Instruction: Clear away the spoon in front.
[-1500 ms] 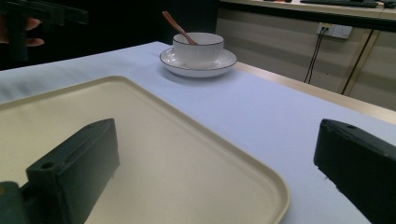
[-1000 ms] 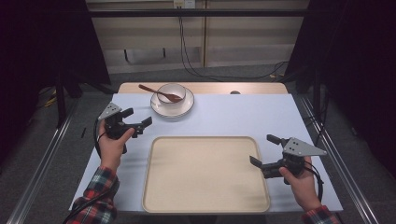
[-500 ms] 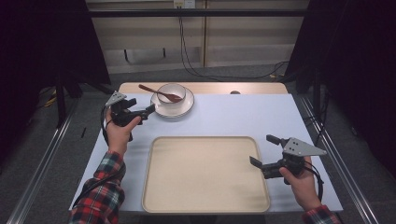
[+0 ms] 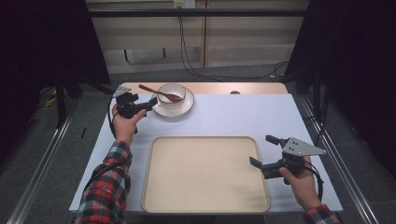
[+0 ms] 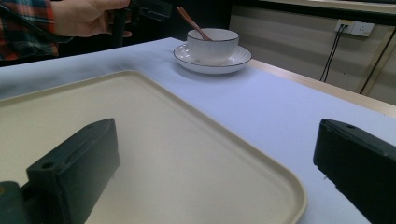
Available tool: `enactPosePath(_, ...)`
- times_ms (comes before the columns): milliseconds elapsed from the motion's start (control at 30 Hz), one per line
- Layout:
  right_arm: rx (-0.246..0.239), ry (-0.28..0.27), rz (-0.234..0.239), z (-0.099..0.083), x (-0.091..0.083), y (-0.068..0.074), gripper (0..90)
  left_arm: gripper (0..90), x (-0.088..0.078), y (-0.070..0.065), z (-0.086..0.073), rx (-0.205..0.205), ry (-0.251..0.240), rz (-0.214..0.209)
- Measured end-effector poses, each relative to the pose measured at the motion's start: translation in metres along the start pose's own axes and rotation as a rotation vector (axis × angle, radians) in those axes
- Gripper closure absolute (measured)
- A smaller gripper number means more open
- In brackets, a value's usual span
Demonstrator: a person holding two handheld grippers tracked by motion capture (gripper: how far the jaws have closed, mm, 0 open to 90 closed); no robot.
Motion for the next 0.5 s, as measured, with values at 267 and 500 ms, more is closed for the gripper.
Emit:
enactPosePath(267, 0.007, -0.009, 0.006, 0.001, 0.000, 0.000, 0.0, 2.7, 0.019, 0.008, 0.001, -0.025, -0.001, 0.024)
enactPosePath(500, 0.013, -0.007, 0.006, 0.001, 0.000, -0.001, 0.0, 4.8, 0.033, 0.017, -0.001, -0.018, 0.017, 0.042)
Point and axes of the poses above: each handheld gripper's, and its own axes: x roughly forward along the jaws, z roughly out of its top, y roughly to its left, the point moved 9 cm from there along x, roughly forward along the jaws, and after that the axes turned 11 degrees about z, right-handed, at the moved point
